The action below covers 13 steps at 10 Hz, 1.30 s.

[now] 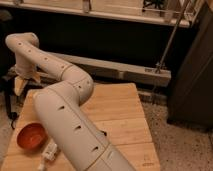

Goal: Place the ceramic cup over the eraser

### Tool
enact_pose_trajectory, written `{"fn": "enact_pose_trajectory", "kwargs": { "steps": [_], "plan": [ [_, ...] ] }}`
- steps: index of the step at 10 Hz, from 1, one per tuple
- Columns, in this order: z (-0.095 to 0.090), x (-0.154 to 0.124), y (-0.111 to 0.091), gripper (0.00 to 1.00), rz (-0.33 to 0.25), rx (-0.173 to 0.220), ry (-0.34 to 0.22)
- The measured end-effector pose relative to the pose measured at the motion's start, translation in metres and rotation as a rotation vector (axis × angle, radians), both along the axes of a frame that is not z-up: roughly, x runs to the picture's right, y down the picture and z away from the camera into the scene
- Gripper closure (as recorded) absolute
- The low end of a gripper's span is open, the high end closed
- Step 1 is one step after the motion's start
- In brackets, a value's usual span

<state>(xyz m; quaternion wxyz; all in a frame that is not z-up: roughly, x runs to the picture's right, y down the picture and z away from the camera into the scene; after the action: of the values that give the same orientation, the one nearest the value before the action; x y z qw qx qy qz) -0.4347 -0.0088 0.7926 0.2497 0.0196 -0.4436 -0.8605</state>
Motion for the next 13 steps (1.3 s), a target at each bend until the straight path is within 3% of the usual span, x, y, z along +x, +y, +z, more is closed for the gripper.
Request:
{"fn": "enact_pose_trajectory", "kwargs": {
  "steps": [6,10,13],
  "plan": [
    [0.031,-0.010,0.041,0.20,-0.029,0.011,0.083],
    [0.041,0.012,0.038,0.20,-0.020,0.094,0.166],
    [0.042,0.027,0.028,0.20,0.011,0.161,0.168]
  ]
}}
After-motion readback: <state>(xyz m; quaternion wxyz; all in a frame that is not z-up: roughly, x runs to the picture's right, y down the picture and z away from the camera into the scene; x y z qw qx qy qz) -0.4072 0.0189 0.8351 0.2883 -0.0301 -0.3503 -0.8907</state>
